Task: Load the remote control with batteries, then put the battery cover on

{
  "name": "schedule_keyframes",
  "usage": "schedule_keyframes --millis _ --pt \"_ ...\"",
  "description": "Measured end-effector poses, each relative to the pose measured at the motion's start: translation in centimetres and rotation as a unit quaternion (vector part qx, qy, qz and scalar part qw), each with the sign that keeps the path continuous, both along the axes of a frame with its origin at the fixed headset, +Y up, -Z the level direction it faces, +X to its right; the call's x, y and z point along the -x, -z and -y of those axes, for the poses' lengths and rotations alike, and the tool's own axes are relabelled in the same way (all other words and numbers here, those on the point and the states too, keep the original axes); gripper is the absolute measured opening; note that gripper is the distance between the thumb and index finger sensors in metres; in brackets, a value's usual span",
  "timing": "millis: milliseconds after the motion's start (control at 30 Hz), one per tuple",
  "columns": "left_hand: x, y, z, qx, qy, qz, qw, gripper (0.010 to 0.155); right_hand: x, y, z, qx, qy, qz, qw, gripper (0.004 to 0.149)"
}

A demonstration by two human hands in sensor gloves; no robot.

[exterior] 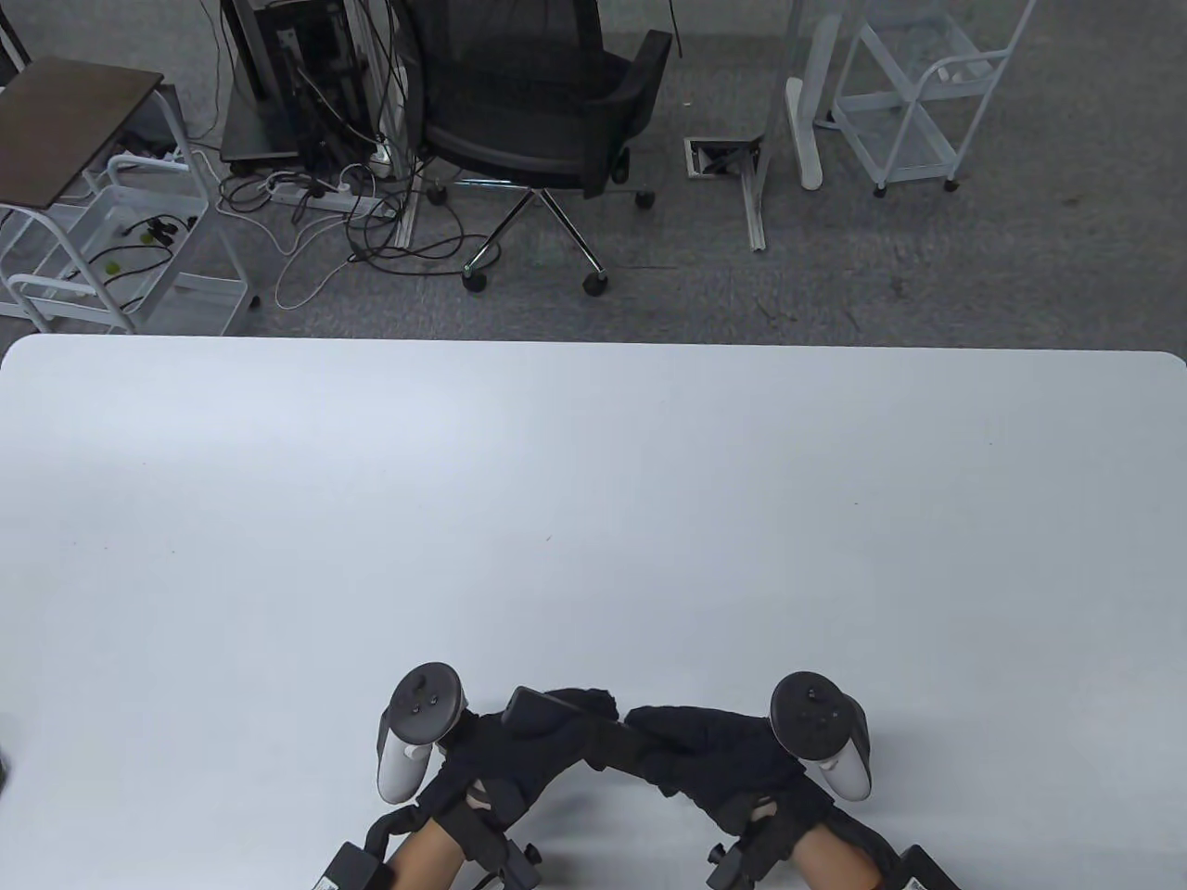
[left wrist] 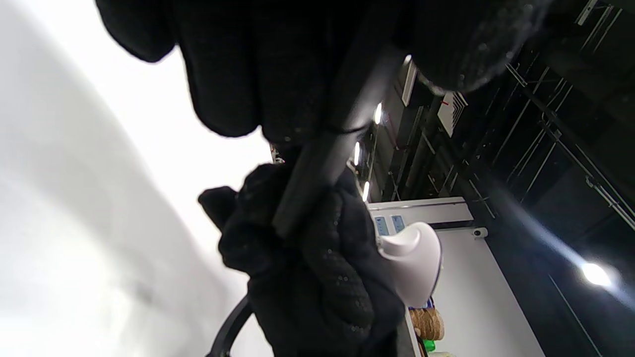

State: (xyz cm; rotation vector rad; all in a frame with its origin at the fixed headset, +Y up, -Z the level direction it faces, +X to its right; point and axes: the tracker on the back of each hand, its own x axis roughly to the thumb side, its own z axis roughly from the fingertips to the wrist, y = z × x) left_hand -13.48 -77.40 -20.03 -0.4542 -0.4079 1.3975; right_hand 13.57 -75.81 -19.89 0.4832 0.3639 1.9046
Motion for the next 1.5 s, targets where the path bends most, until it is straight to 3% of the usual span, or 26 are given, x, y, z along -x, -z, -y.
schedule_keyframes --millis 267,433,567,633,833,1000,1067,1133,1300,1500 --pt "-0.2 -0.1 0.1 0.009 0.008 0.011 1.000 0.061 -0.1 -0.1 0.0 -0.017 -0.005 0.013 1.000 0.053" --pt "0.0 -0.1 0.0 0.004 0.004 0.005 1.000 0.071 -0.2 -0.7 -0.9 -0.113 -0.014 0.060 0.992 0.052" --pt "0.2 -0.1 0.0 0.009 -0.011 -0.002 1.000 0.081 -0.4 -1.7 -1.8 -0.265 -0.077 0.129 0.952 0.050" --pt "0.3 0.0 0.2 0.016 -0.023 0.004 1.000 0.085 -0.5 -1.9 -2.2 -0.311 -0.104 0.148 0.933 0.050" --pt "0.3 -0.1 0.1 0.017 -0.017 -0.013 1.000 0.087 -0.2 -2.7 -2.8 -0.389 -0.169 0.162 0.891 0.048" --pt "0.9 -0.2 0.2 0.026 -0.015 -0.069 0.997 0.076 0.6 -2.6 -2.1 -0.392 -0.194 0.139 0.888 0.049" --pt "1.0 -0.1 0.2 0.025 -0.012 -0.072 0.997 0.074 0.7 -2.2 -1.7 -0.368 -0.188 0.123 0.902 0.051" --pt "1.1 0.0 0.0 0.007 0.021 -0.072 0.997 0.074 0.8 -1.8 -1.2 -0.306 -0.173 0.085 0.933 0.062" --pt "-0.1 0.0 -0.3 -0.010 0.054 0.006 0.998 0.073 1.4 -1.7 -1.0 -0.286 -0.170 0.052 0.942 0.071" --pt "-0.6 0.0 0.0 0.001 0.053 0.029 0.998 0.072 1.7 -2.4 -1.2 -0.307 -0.166 0.055 0.936 0.072"
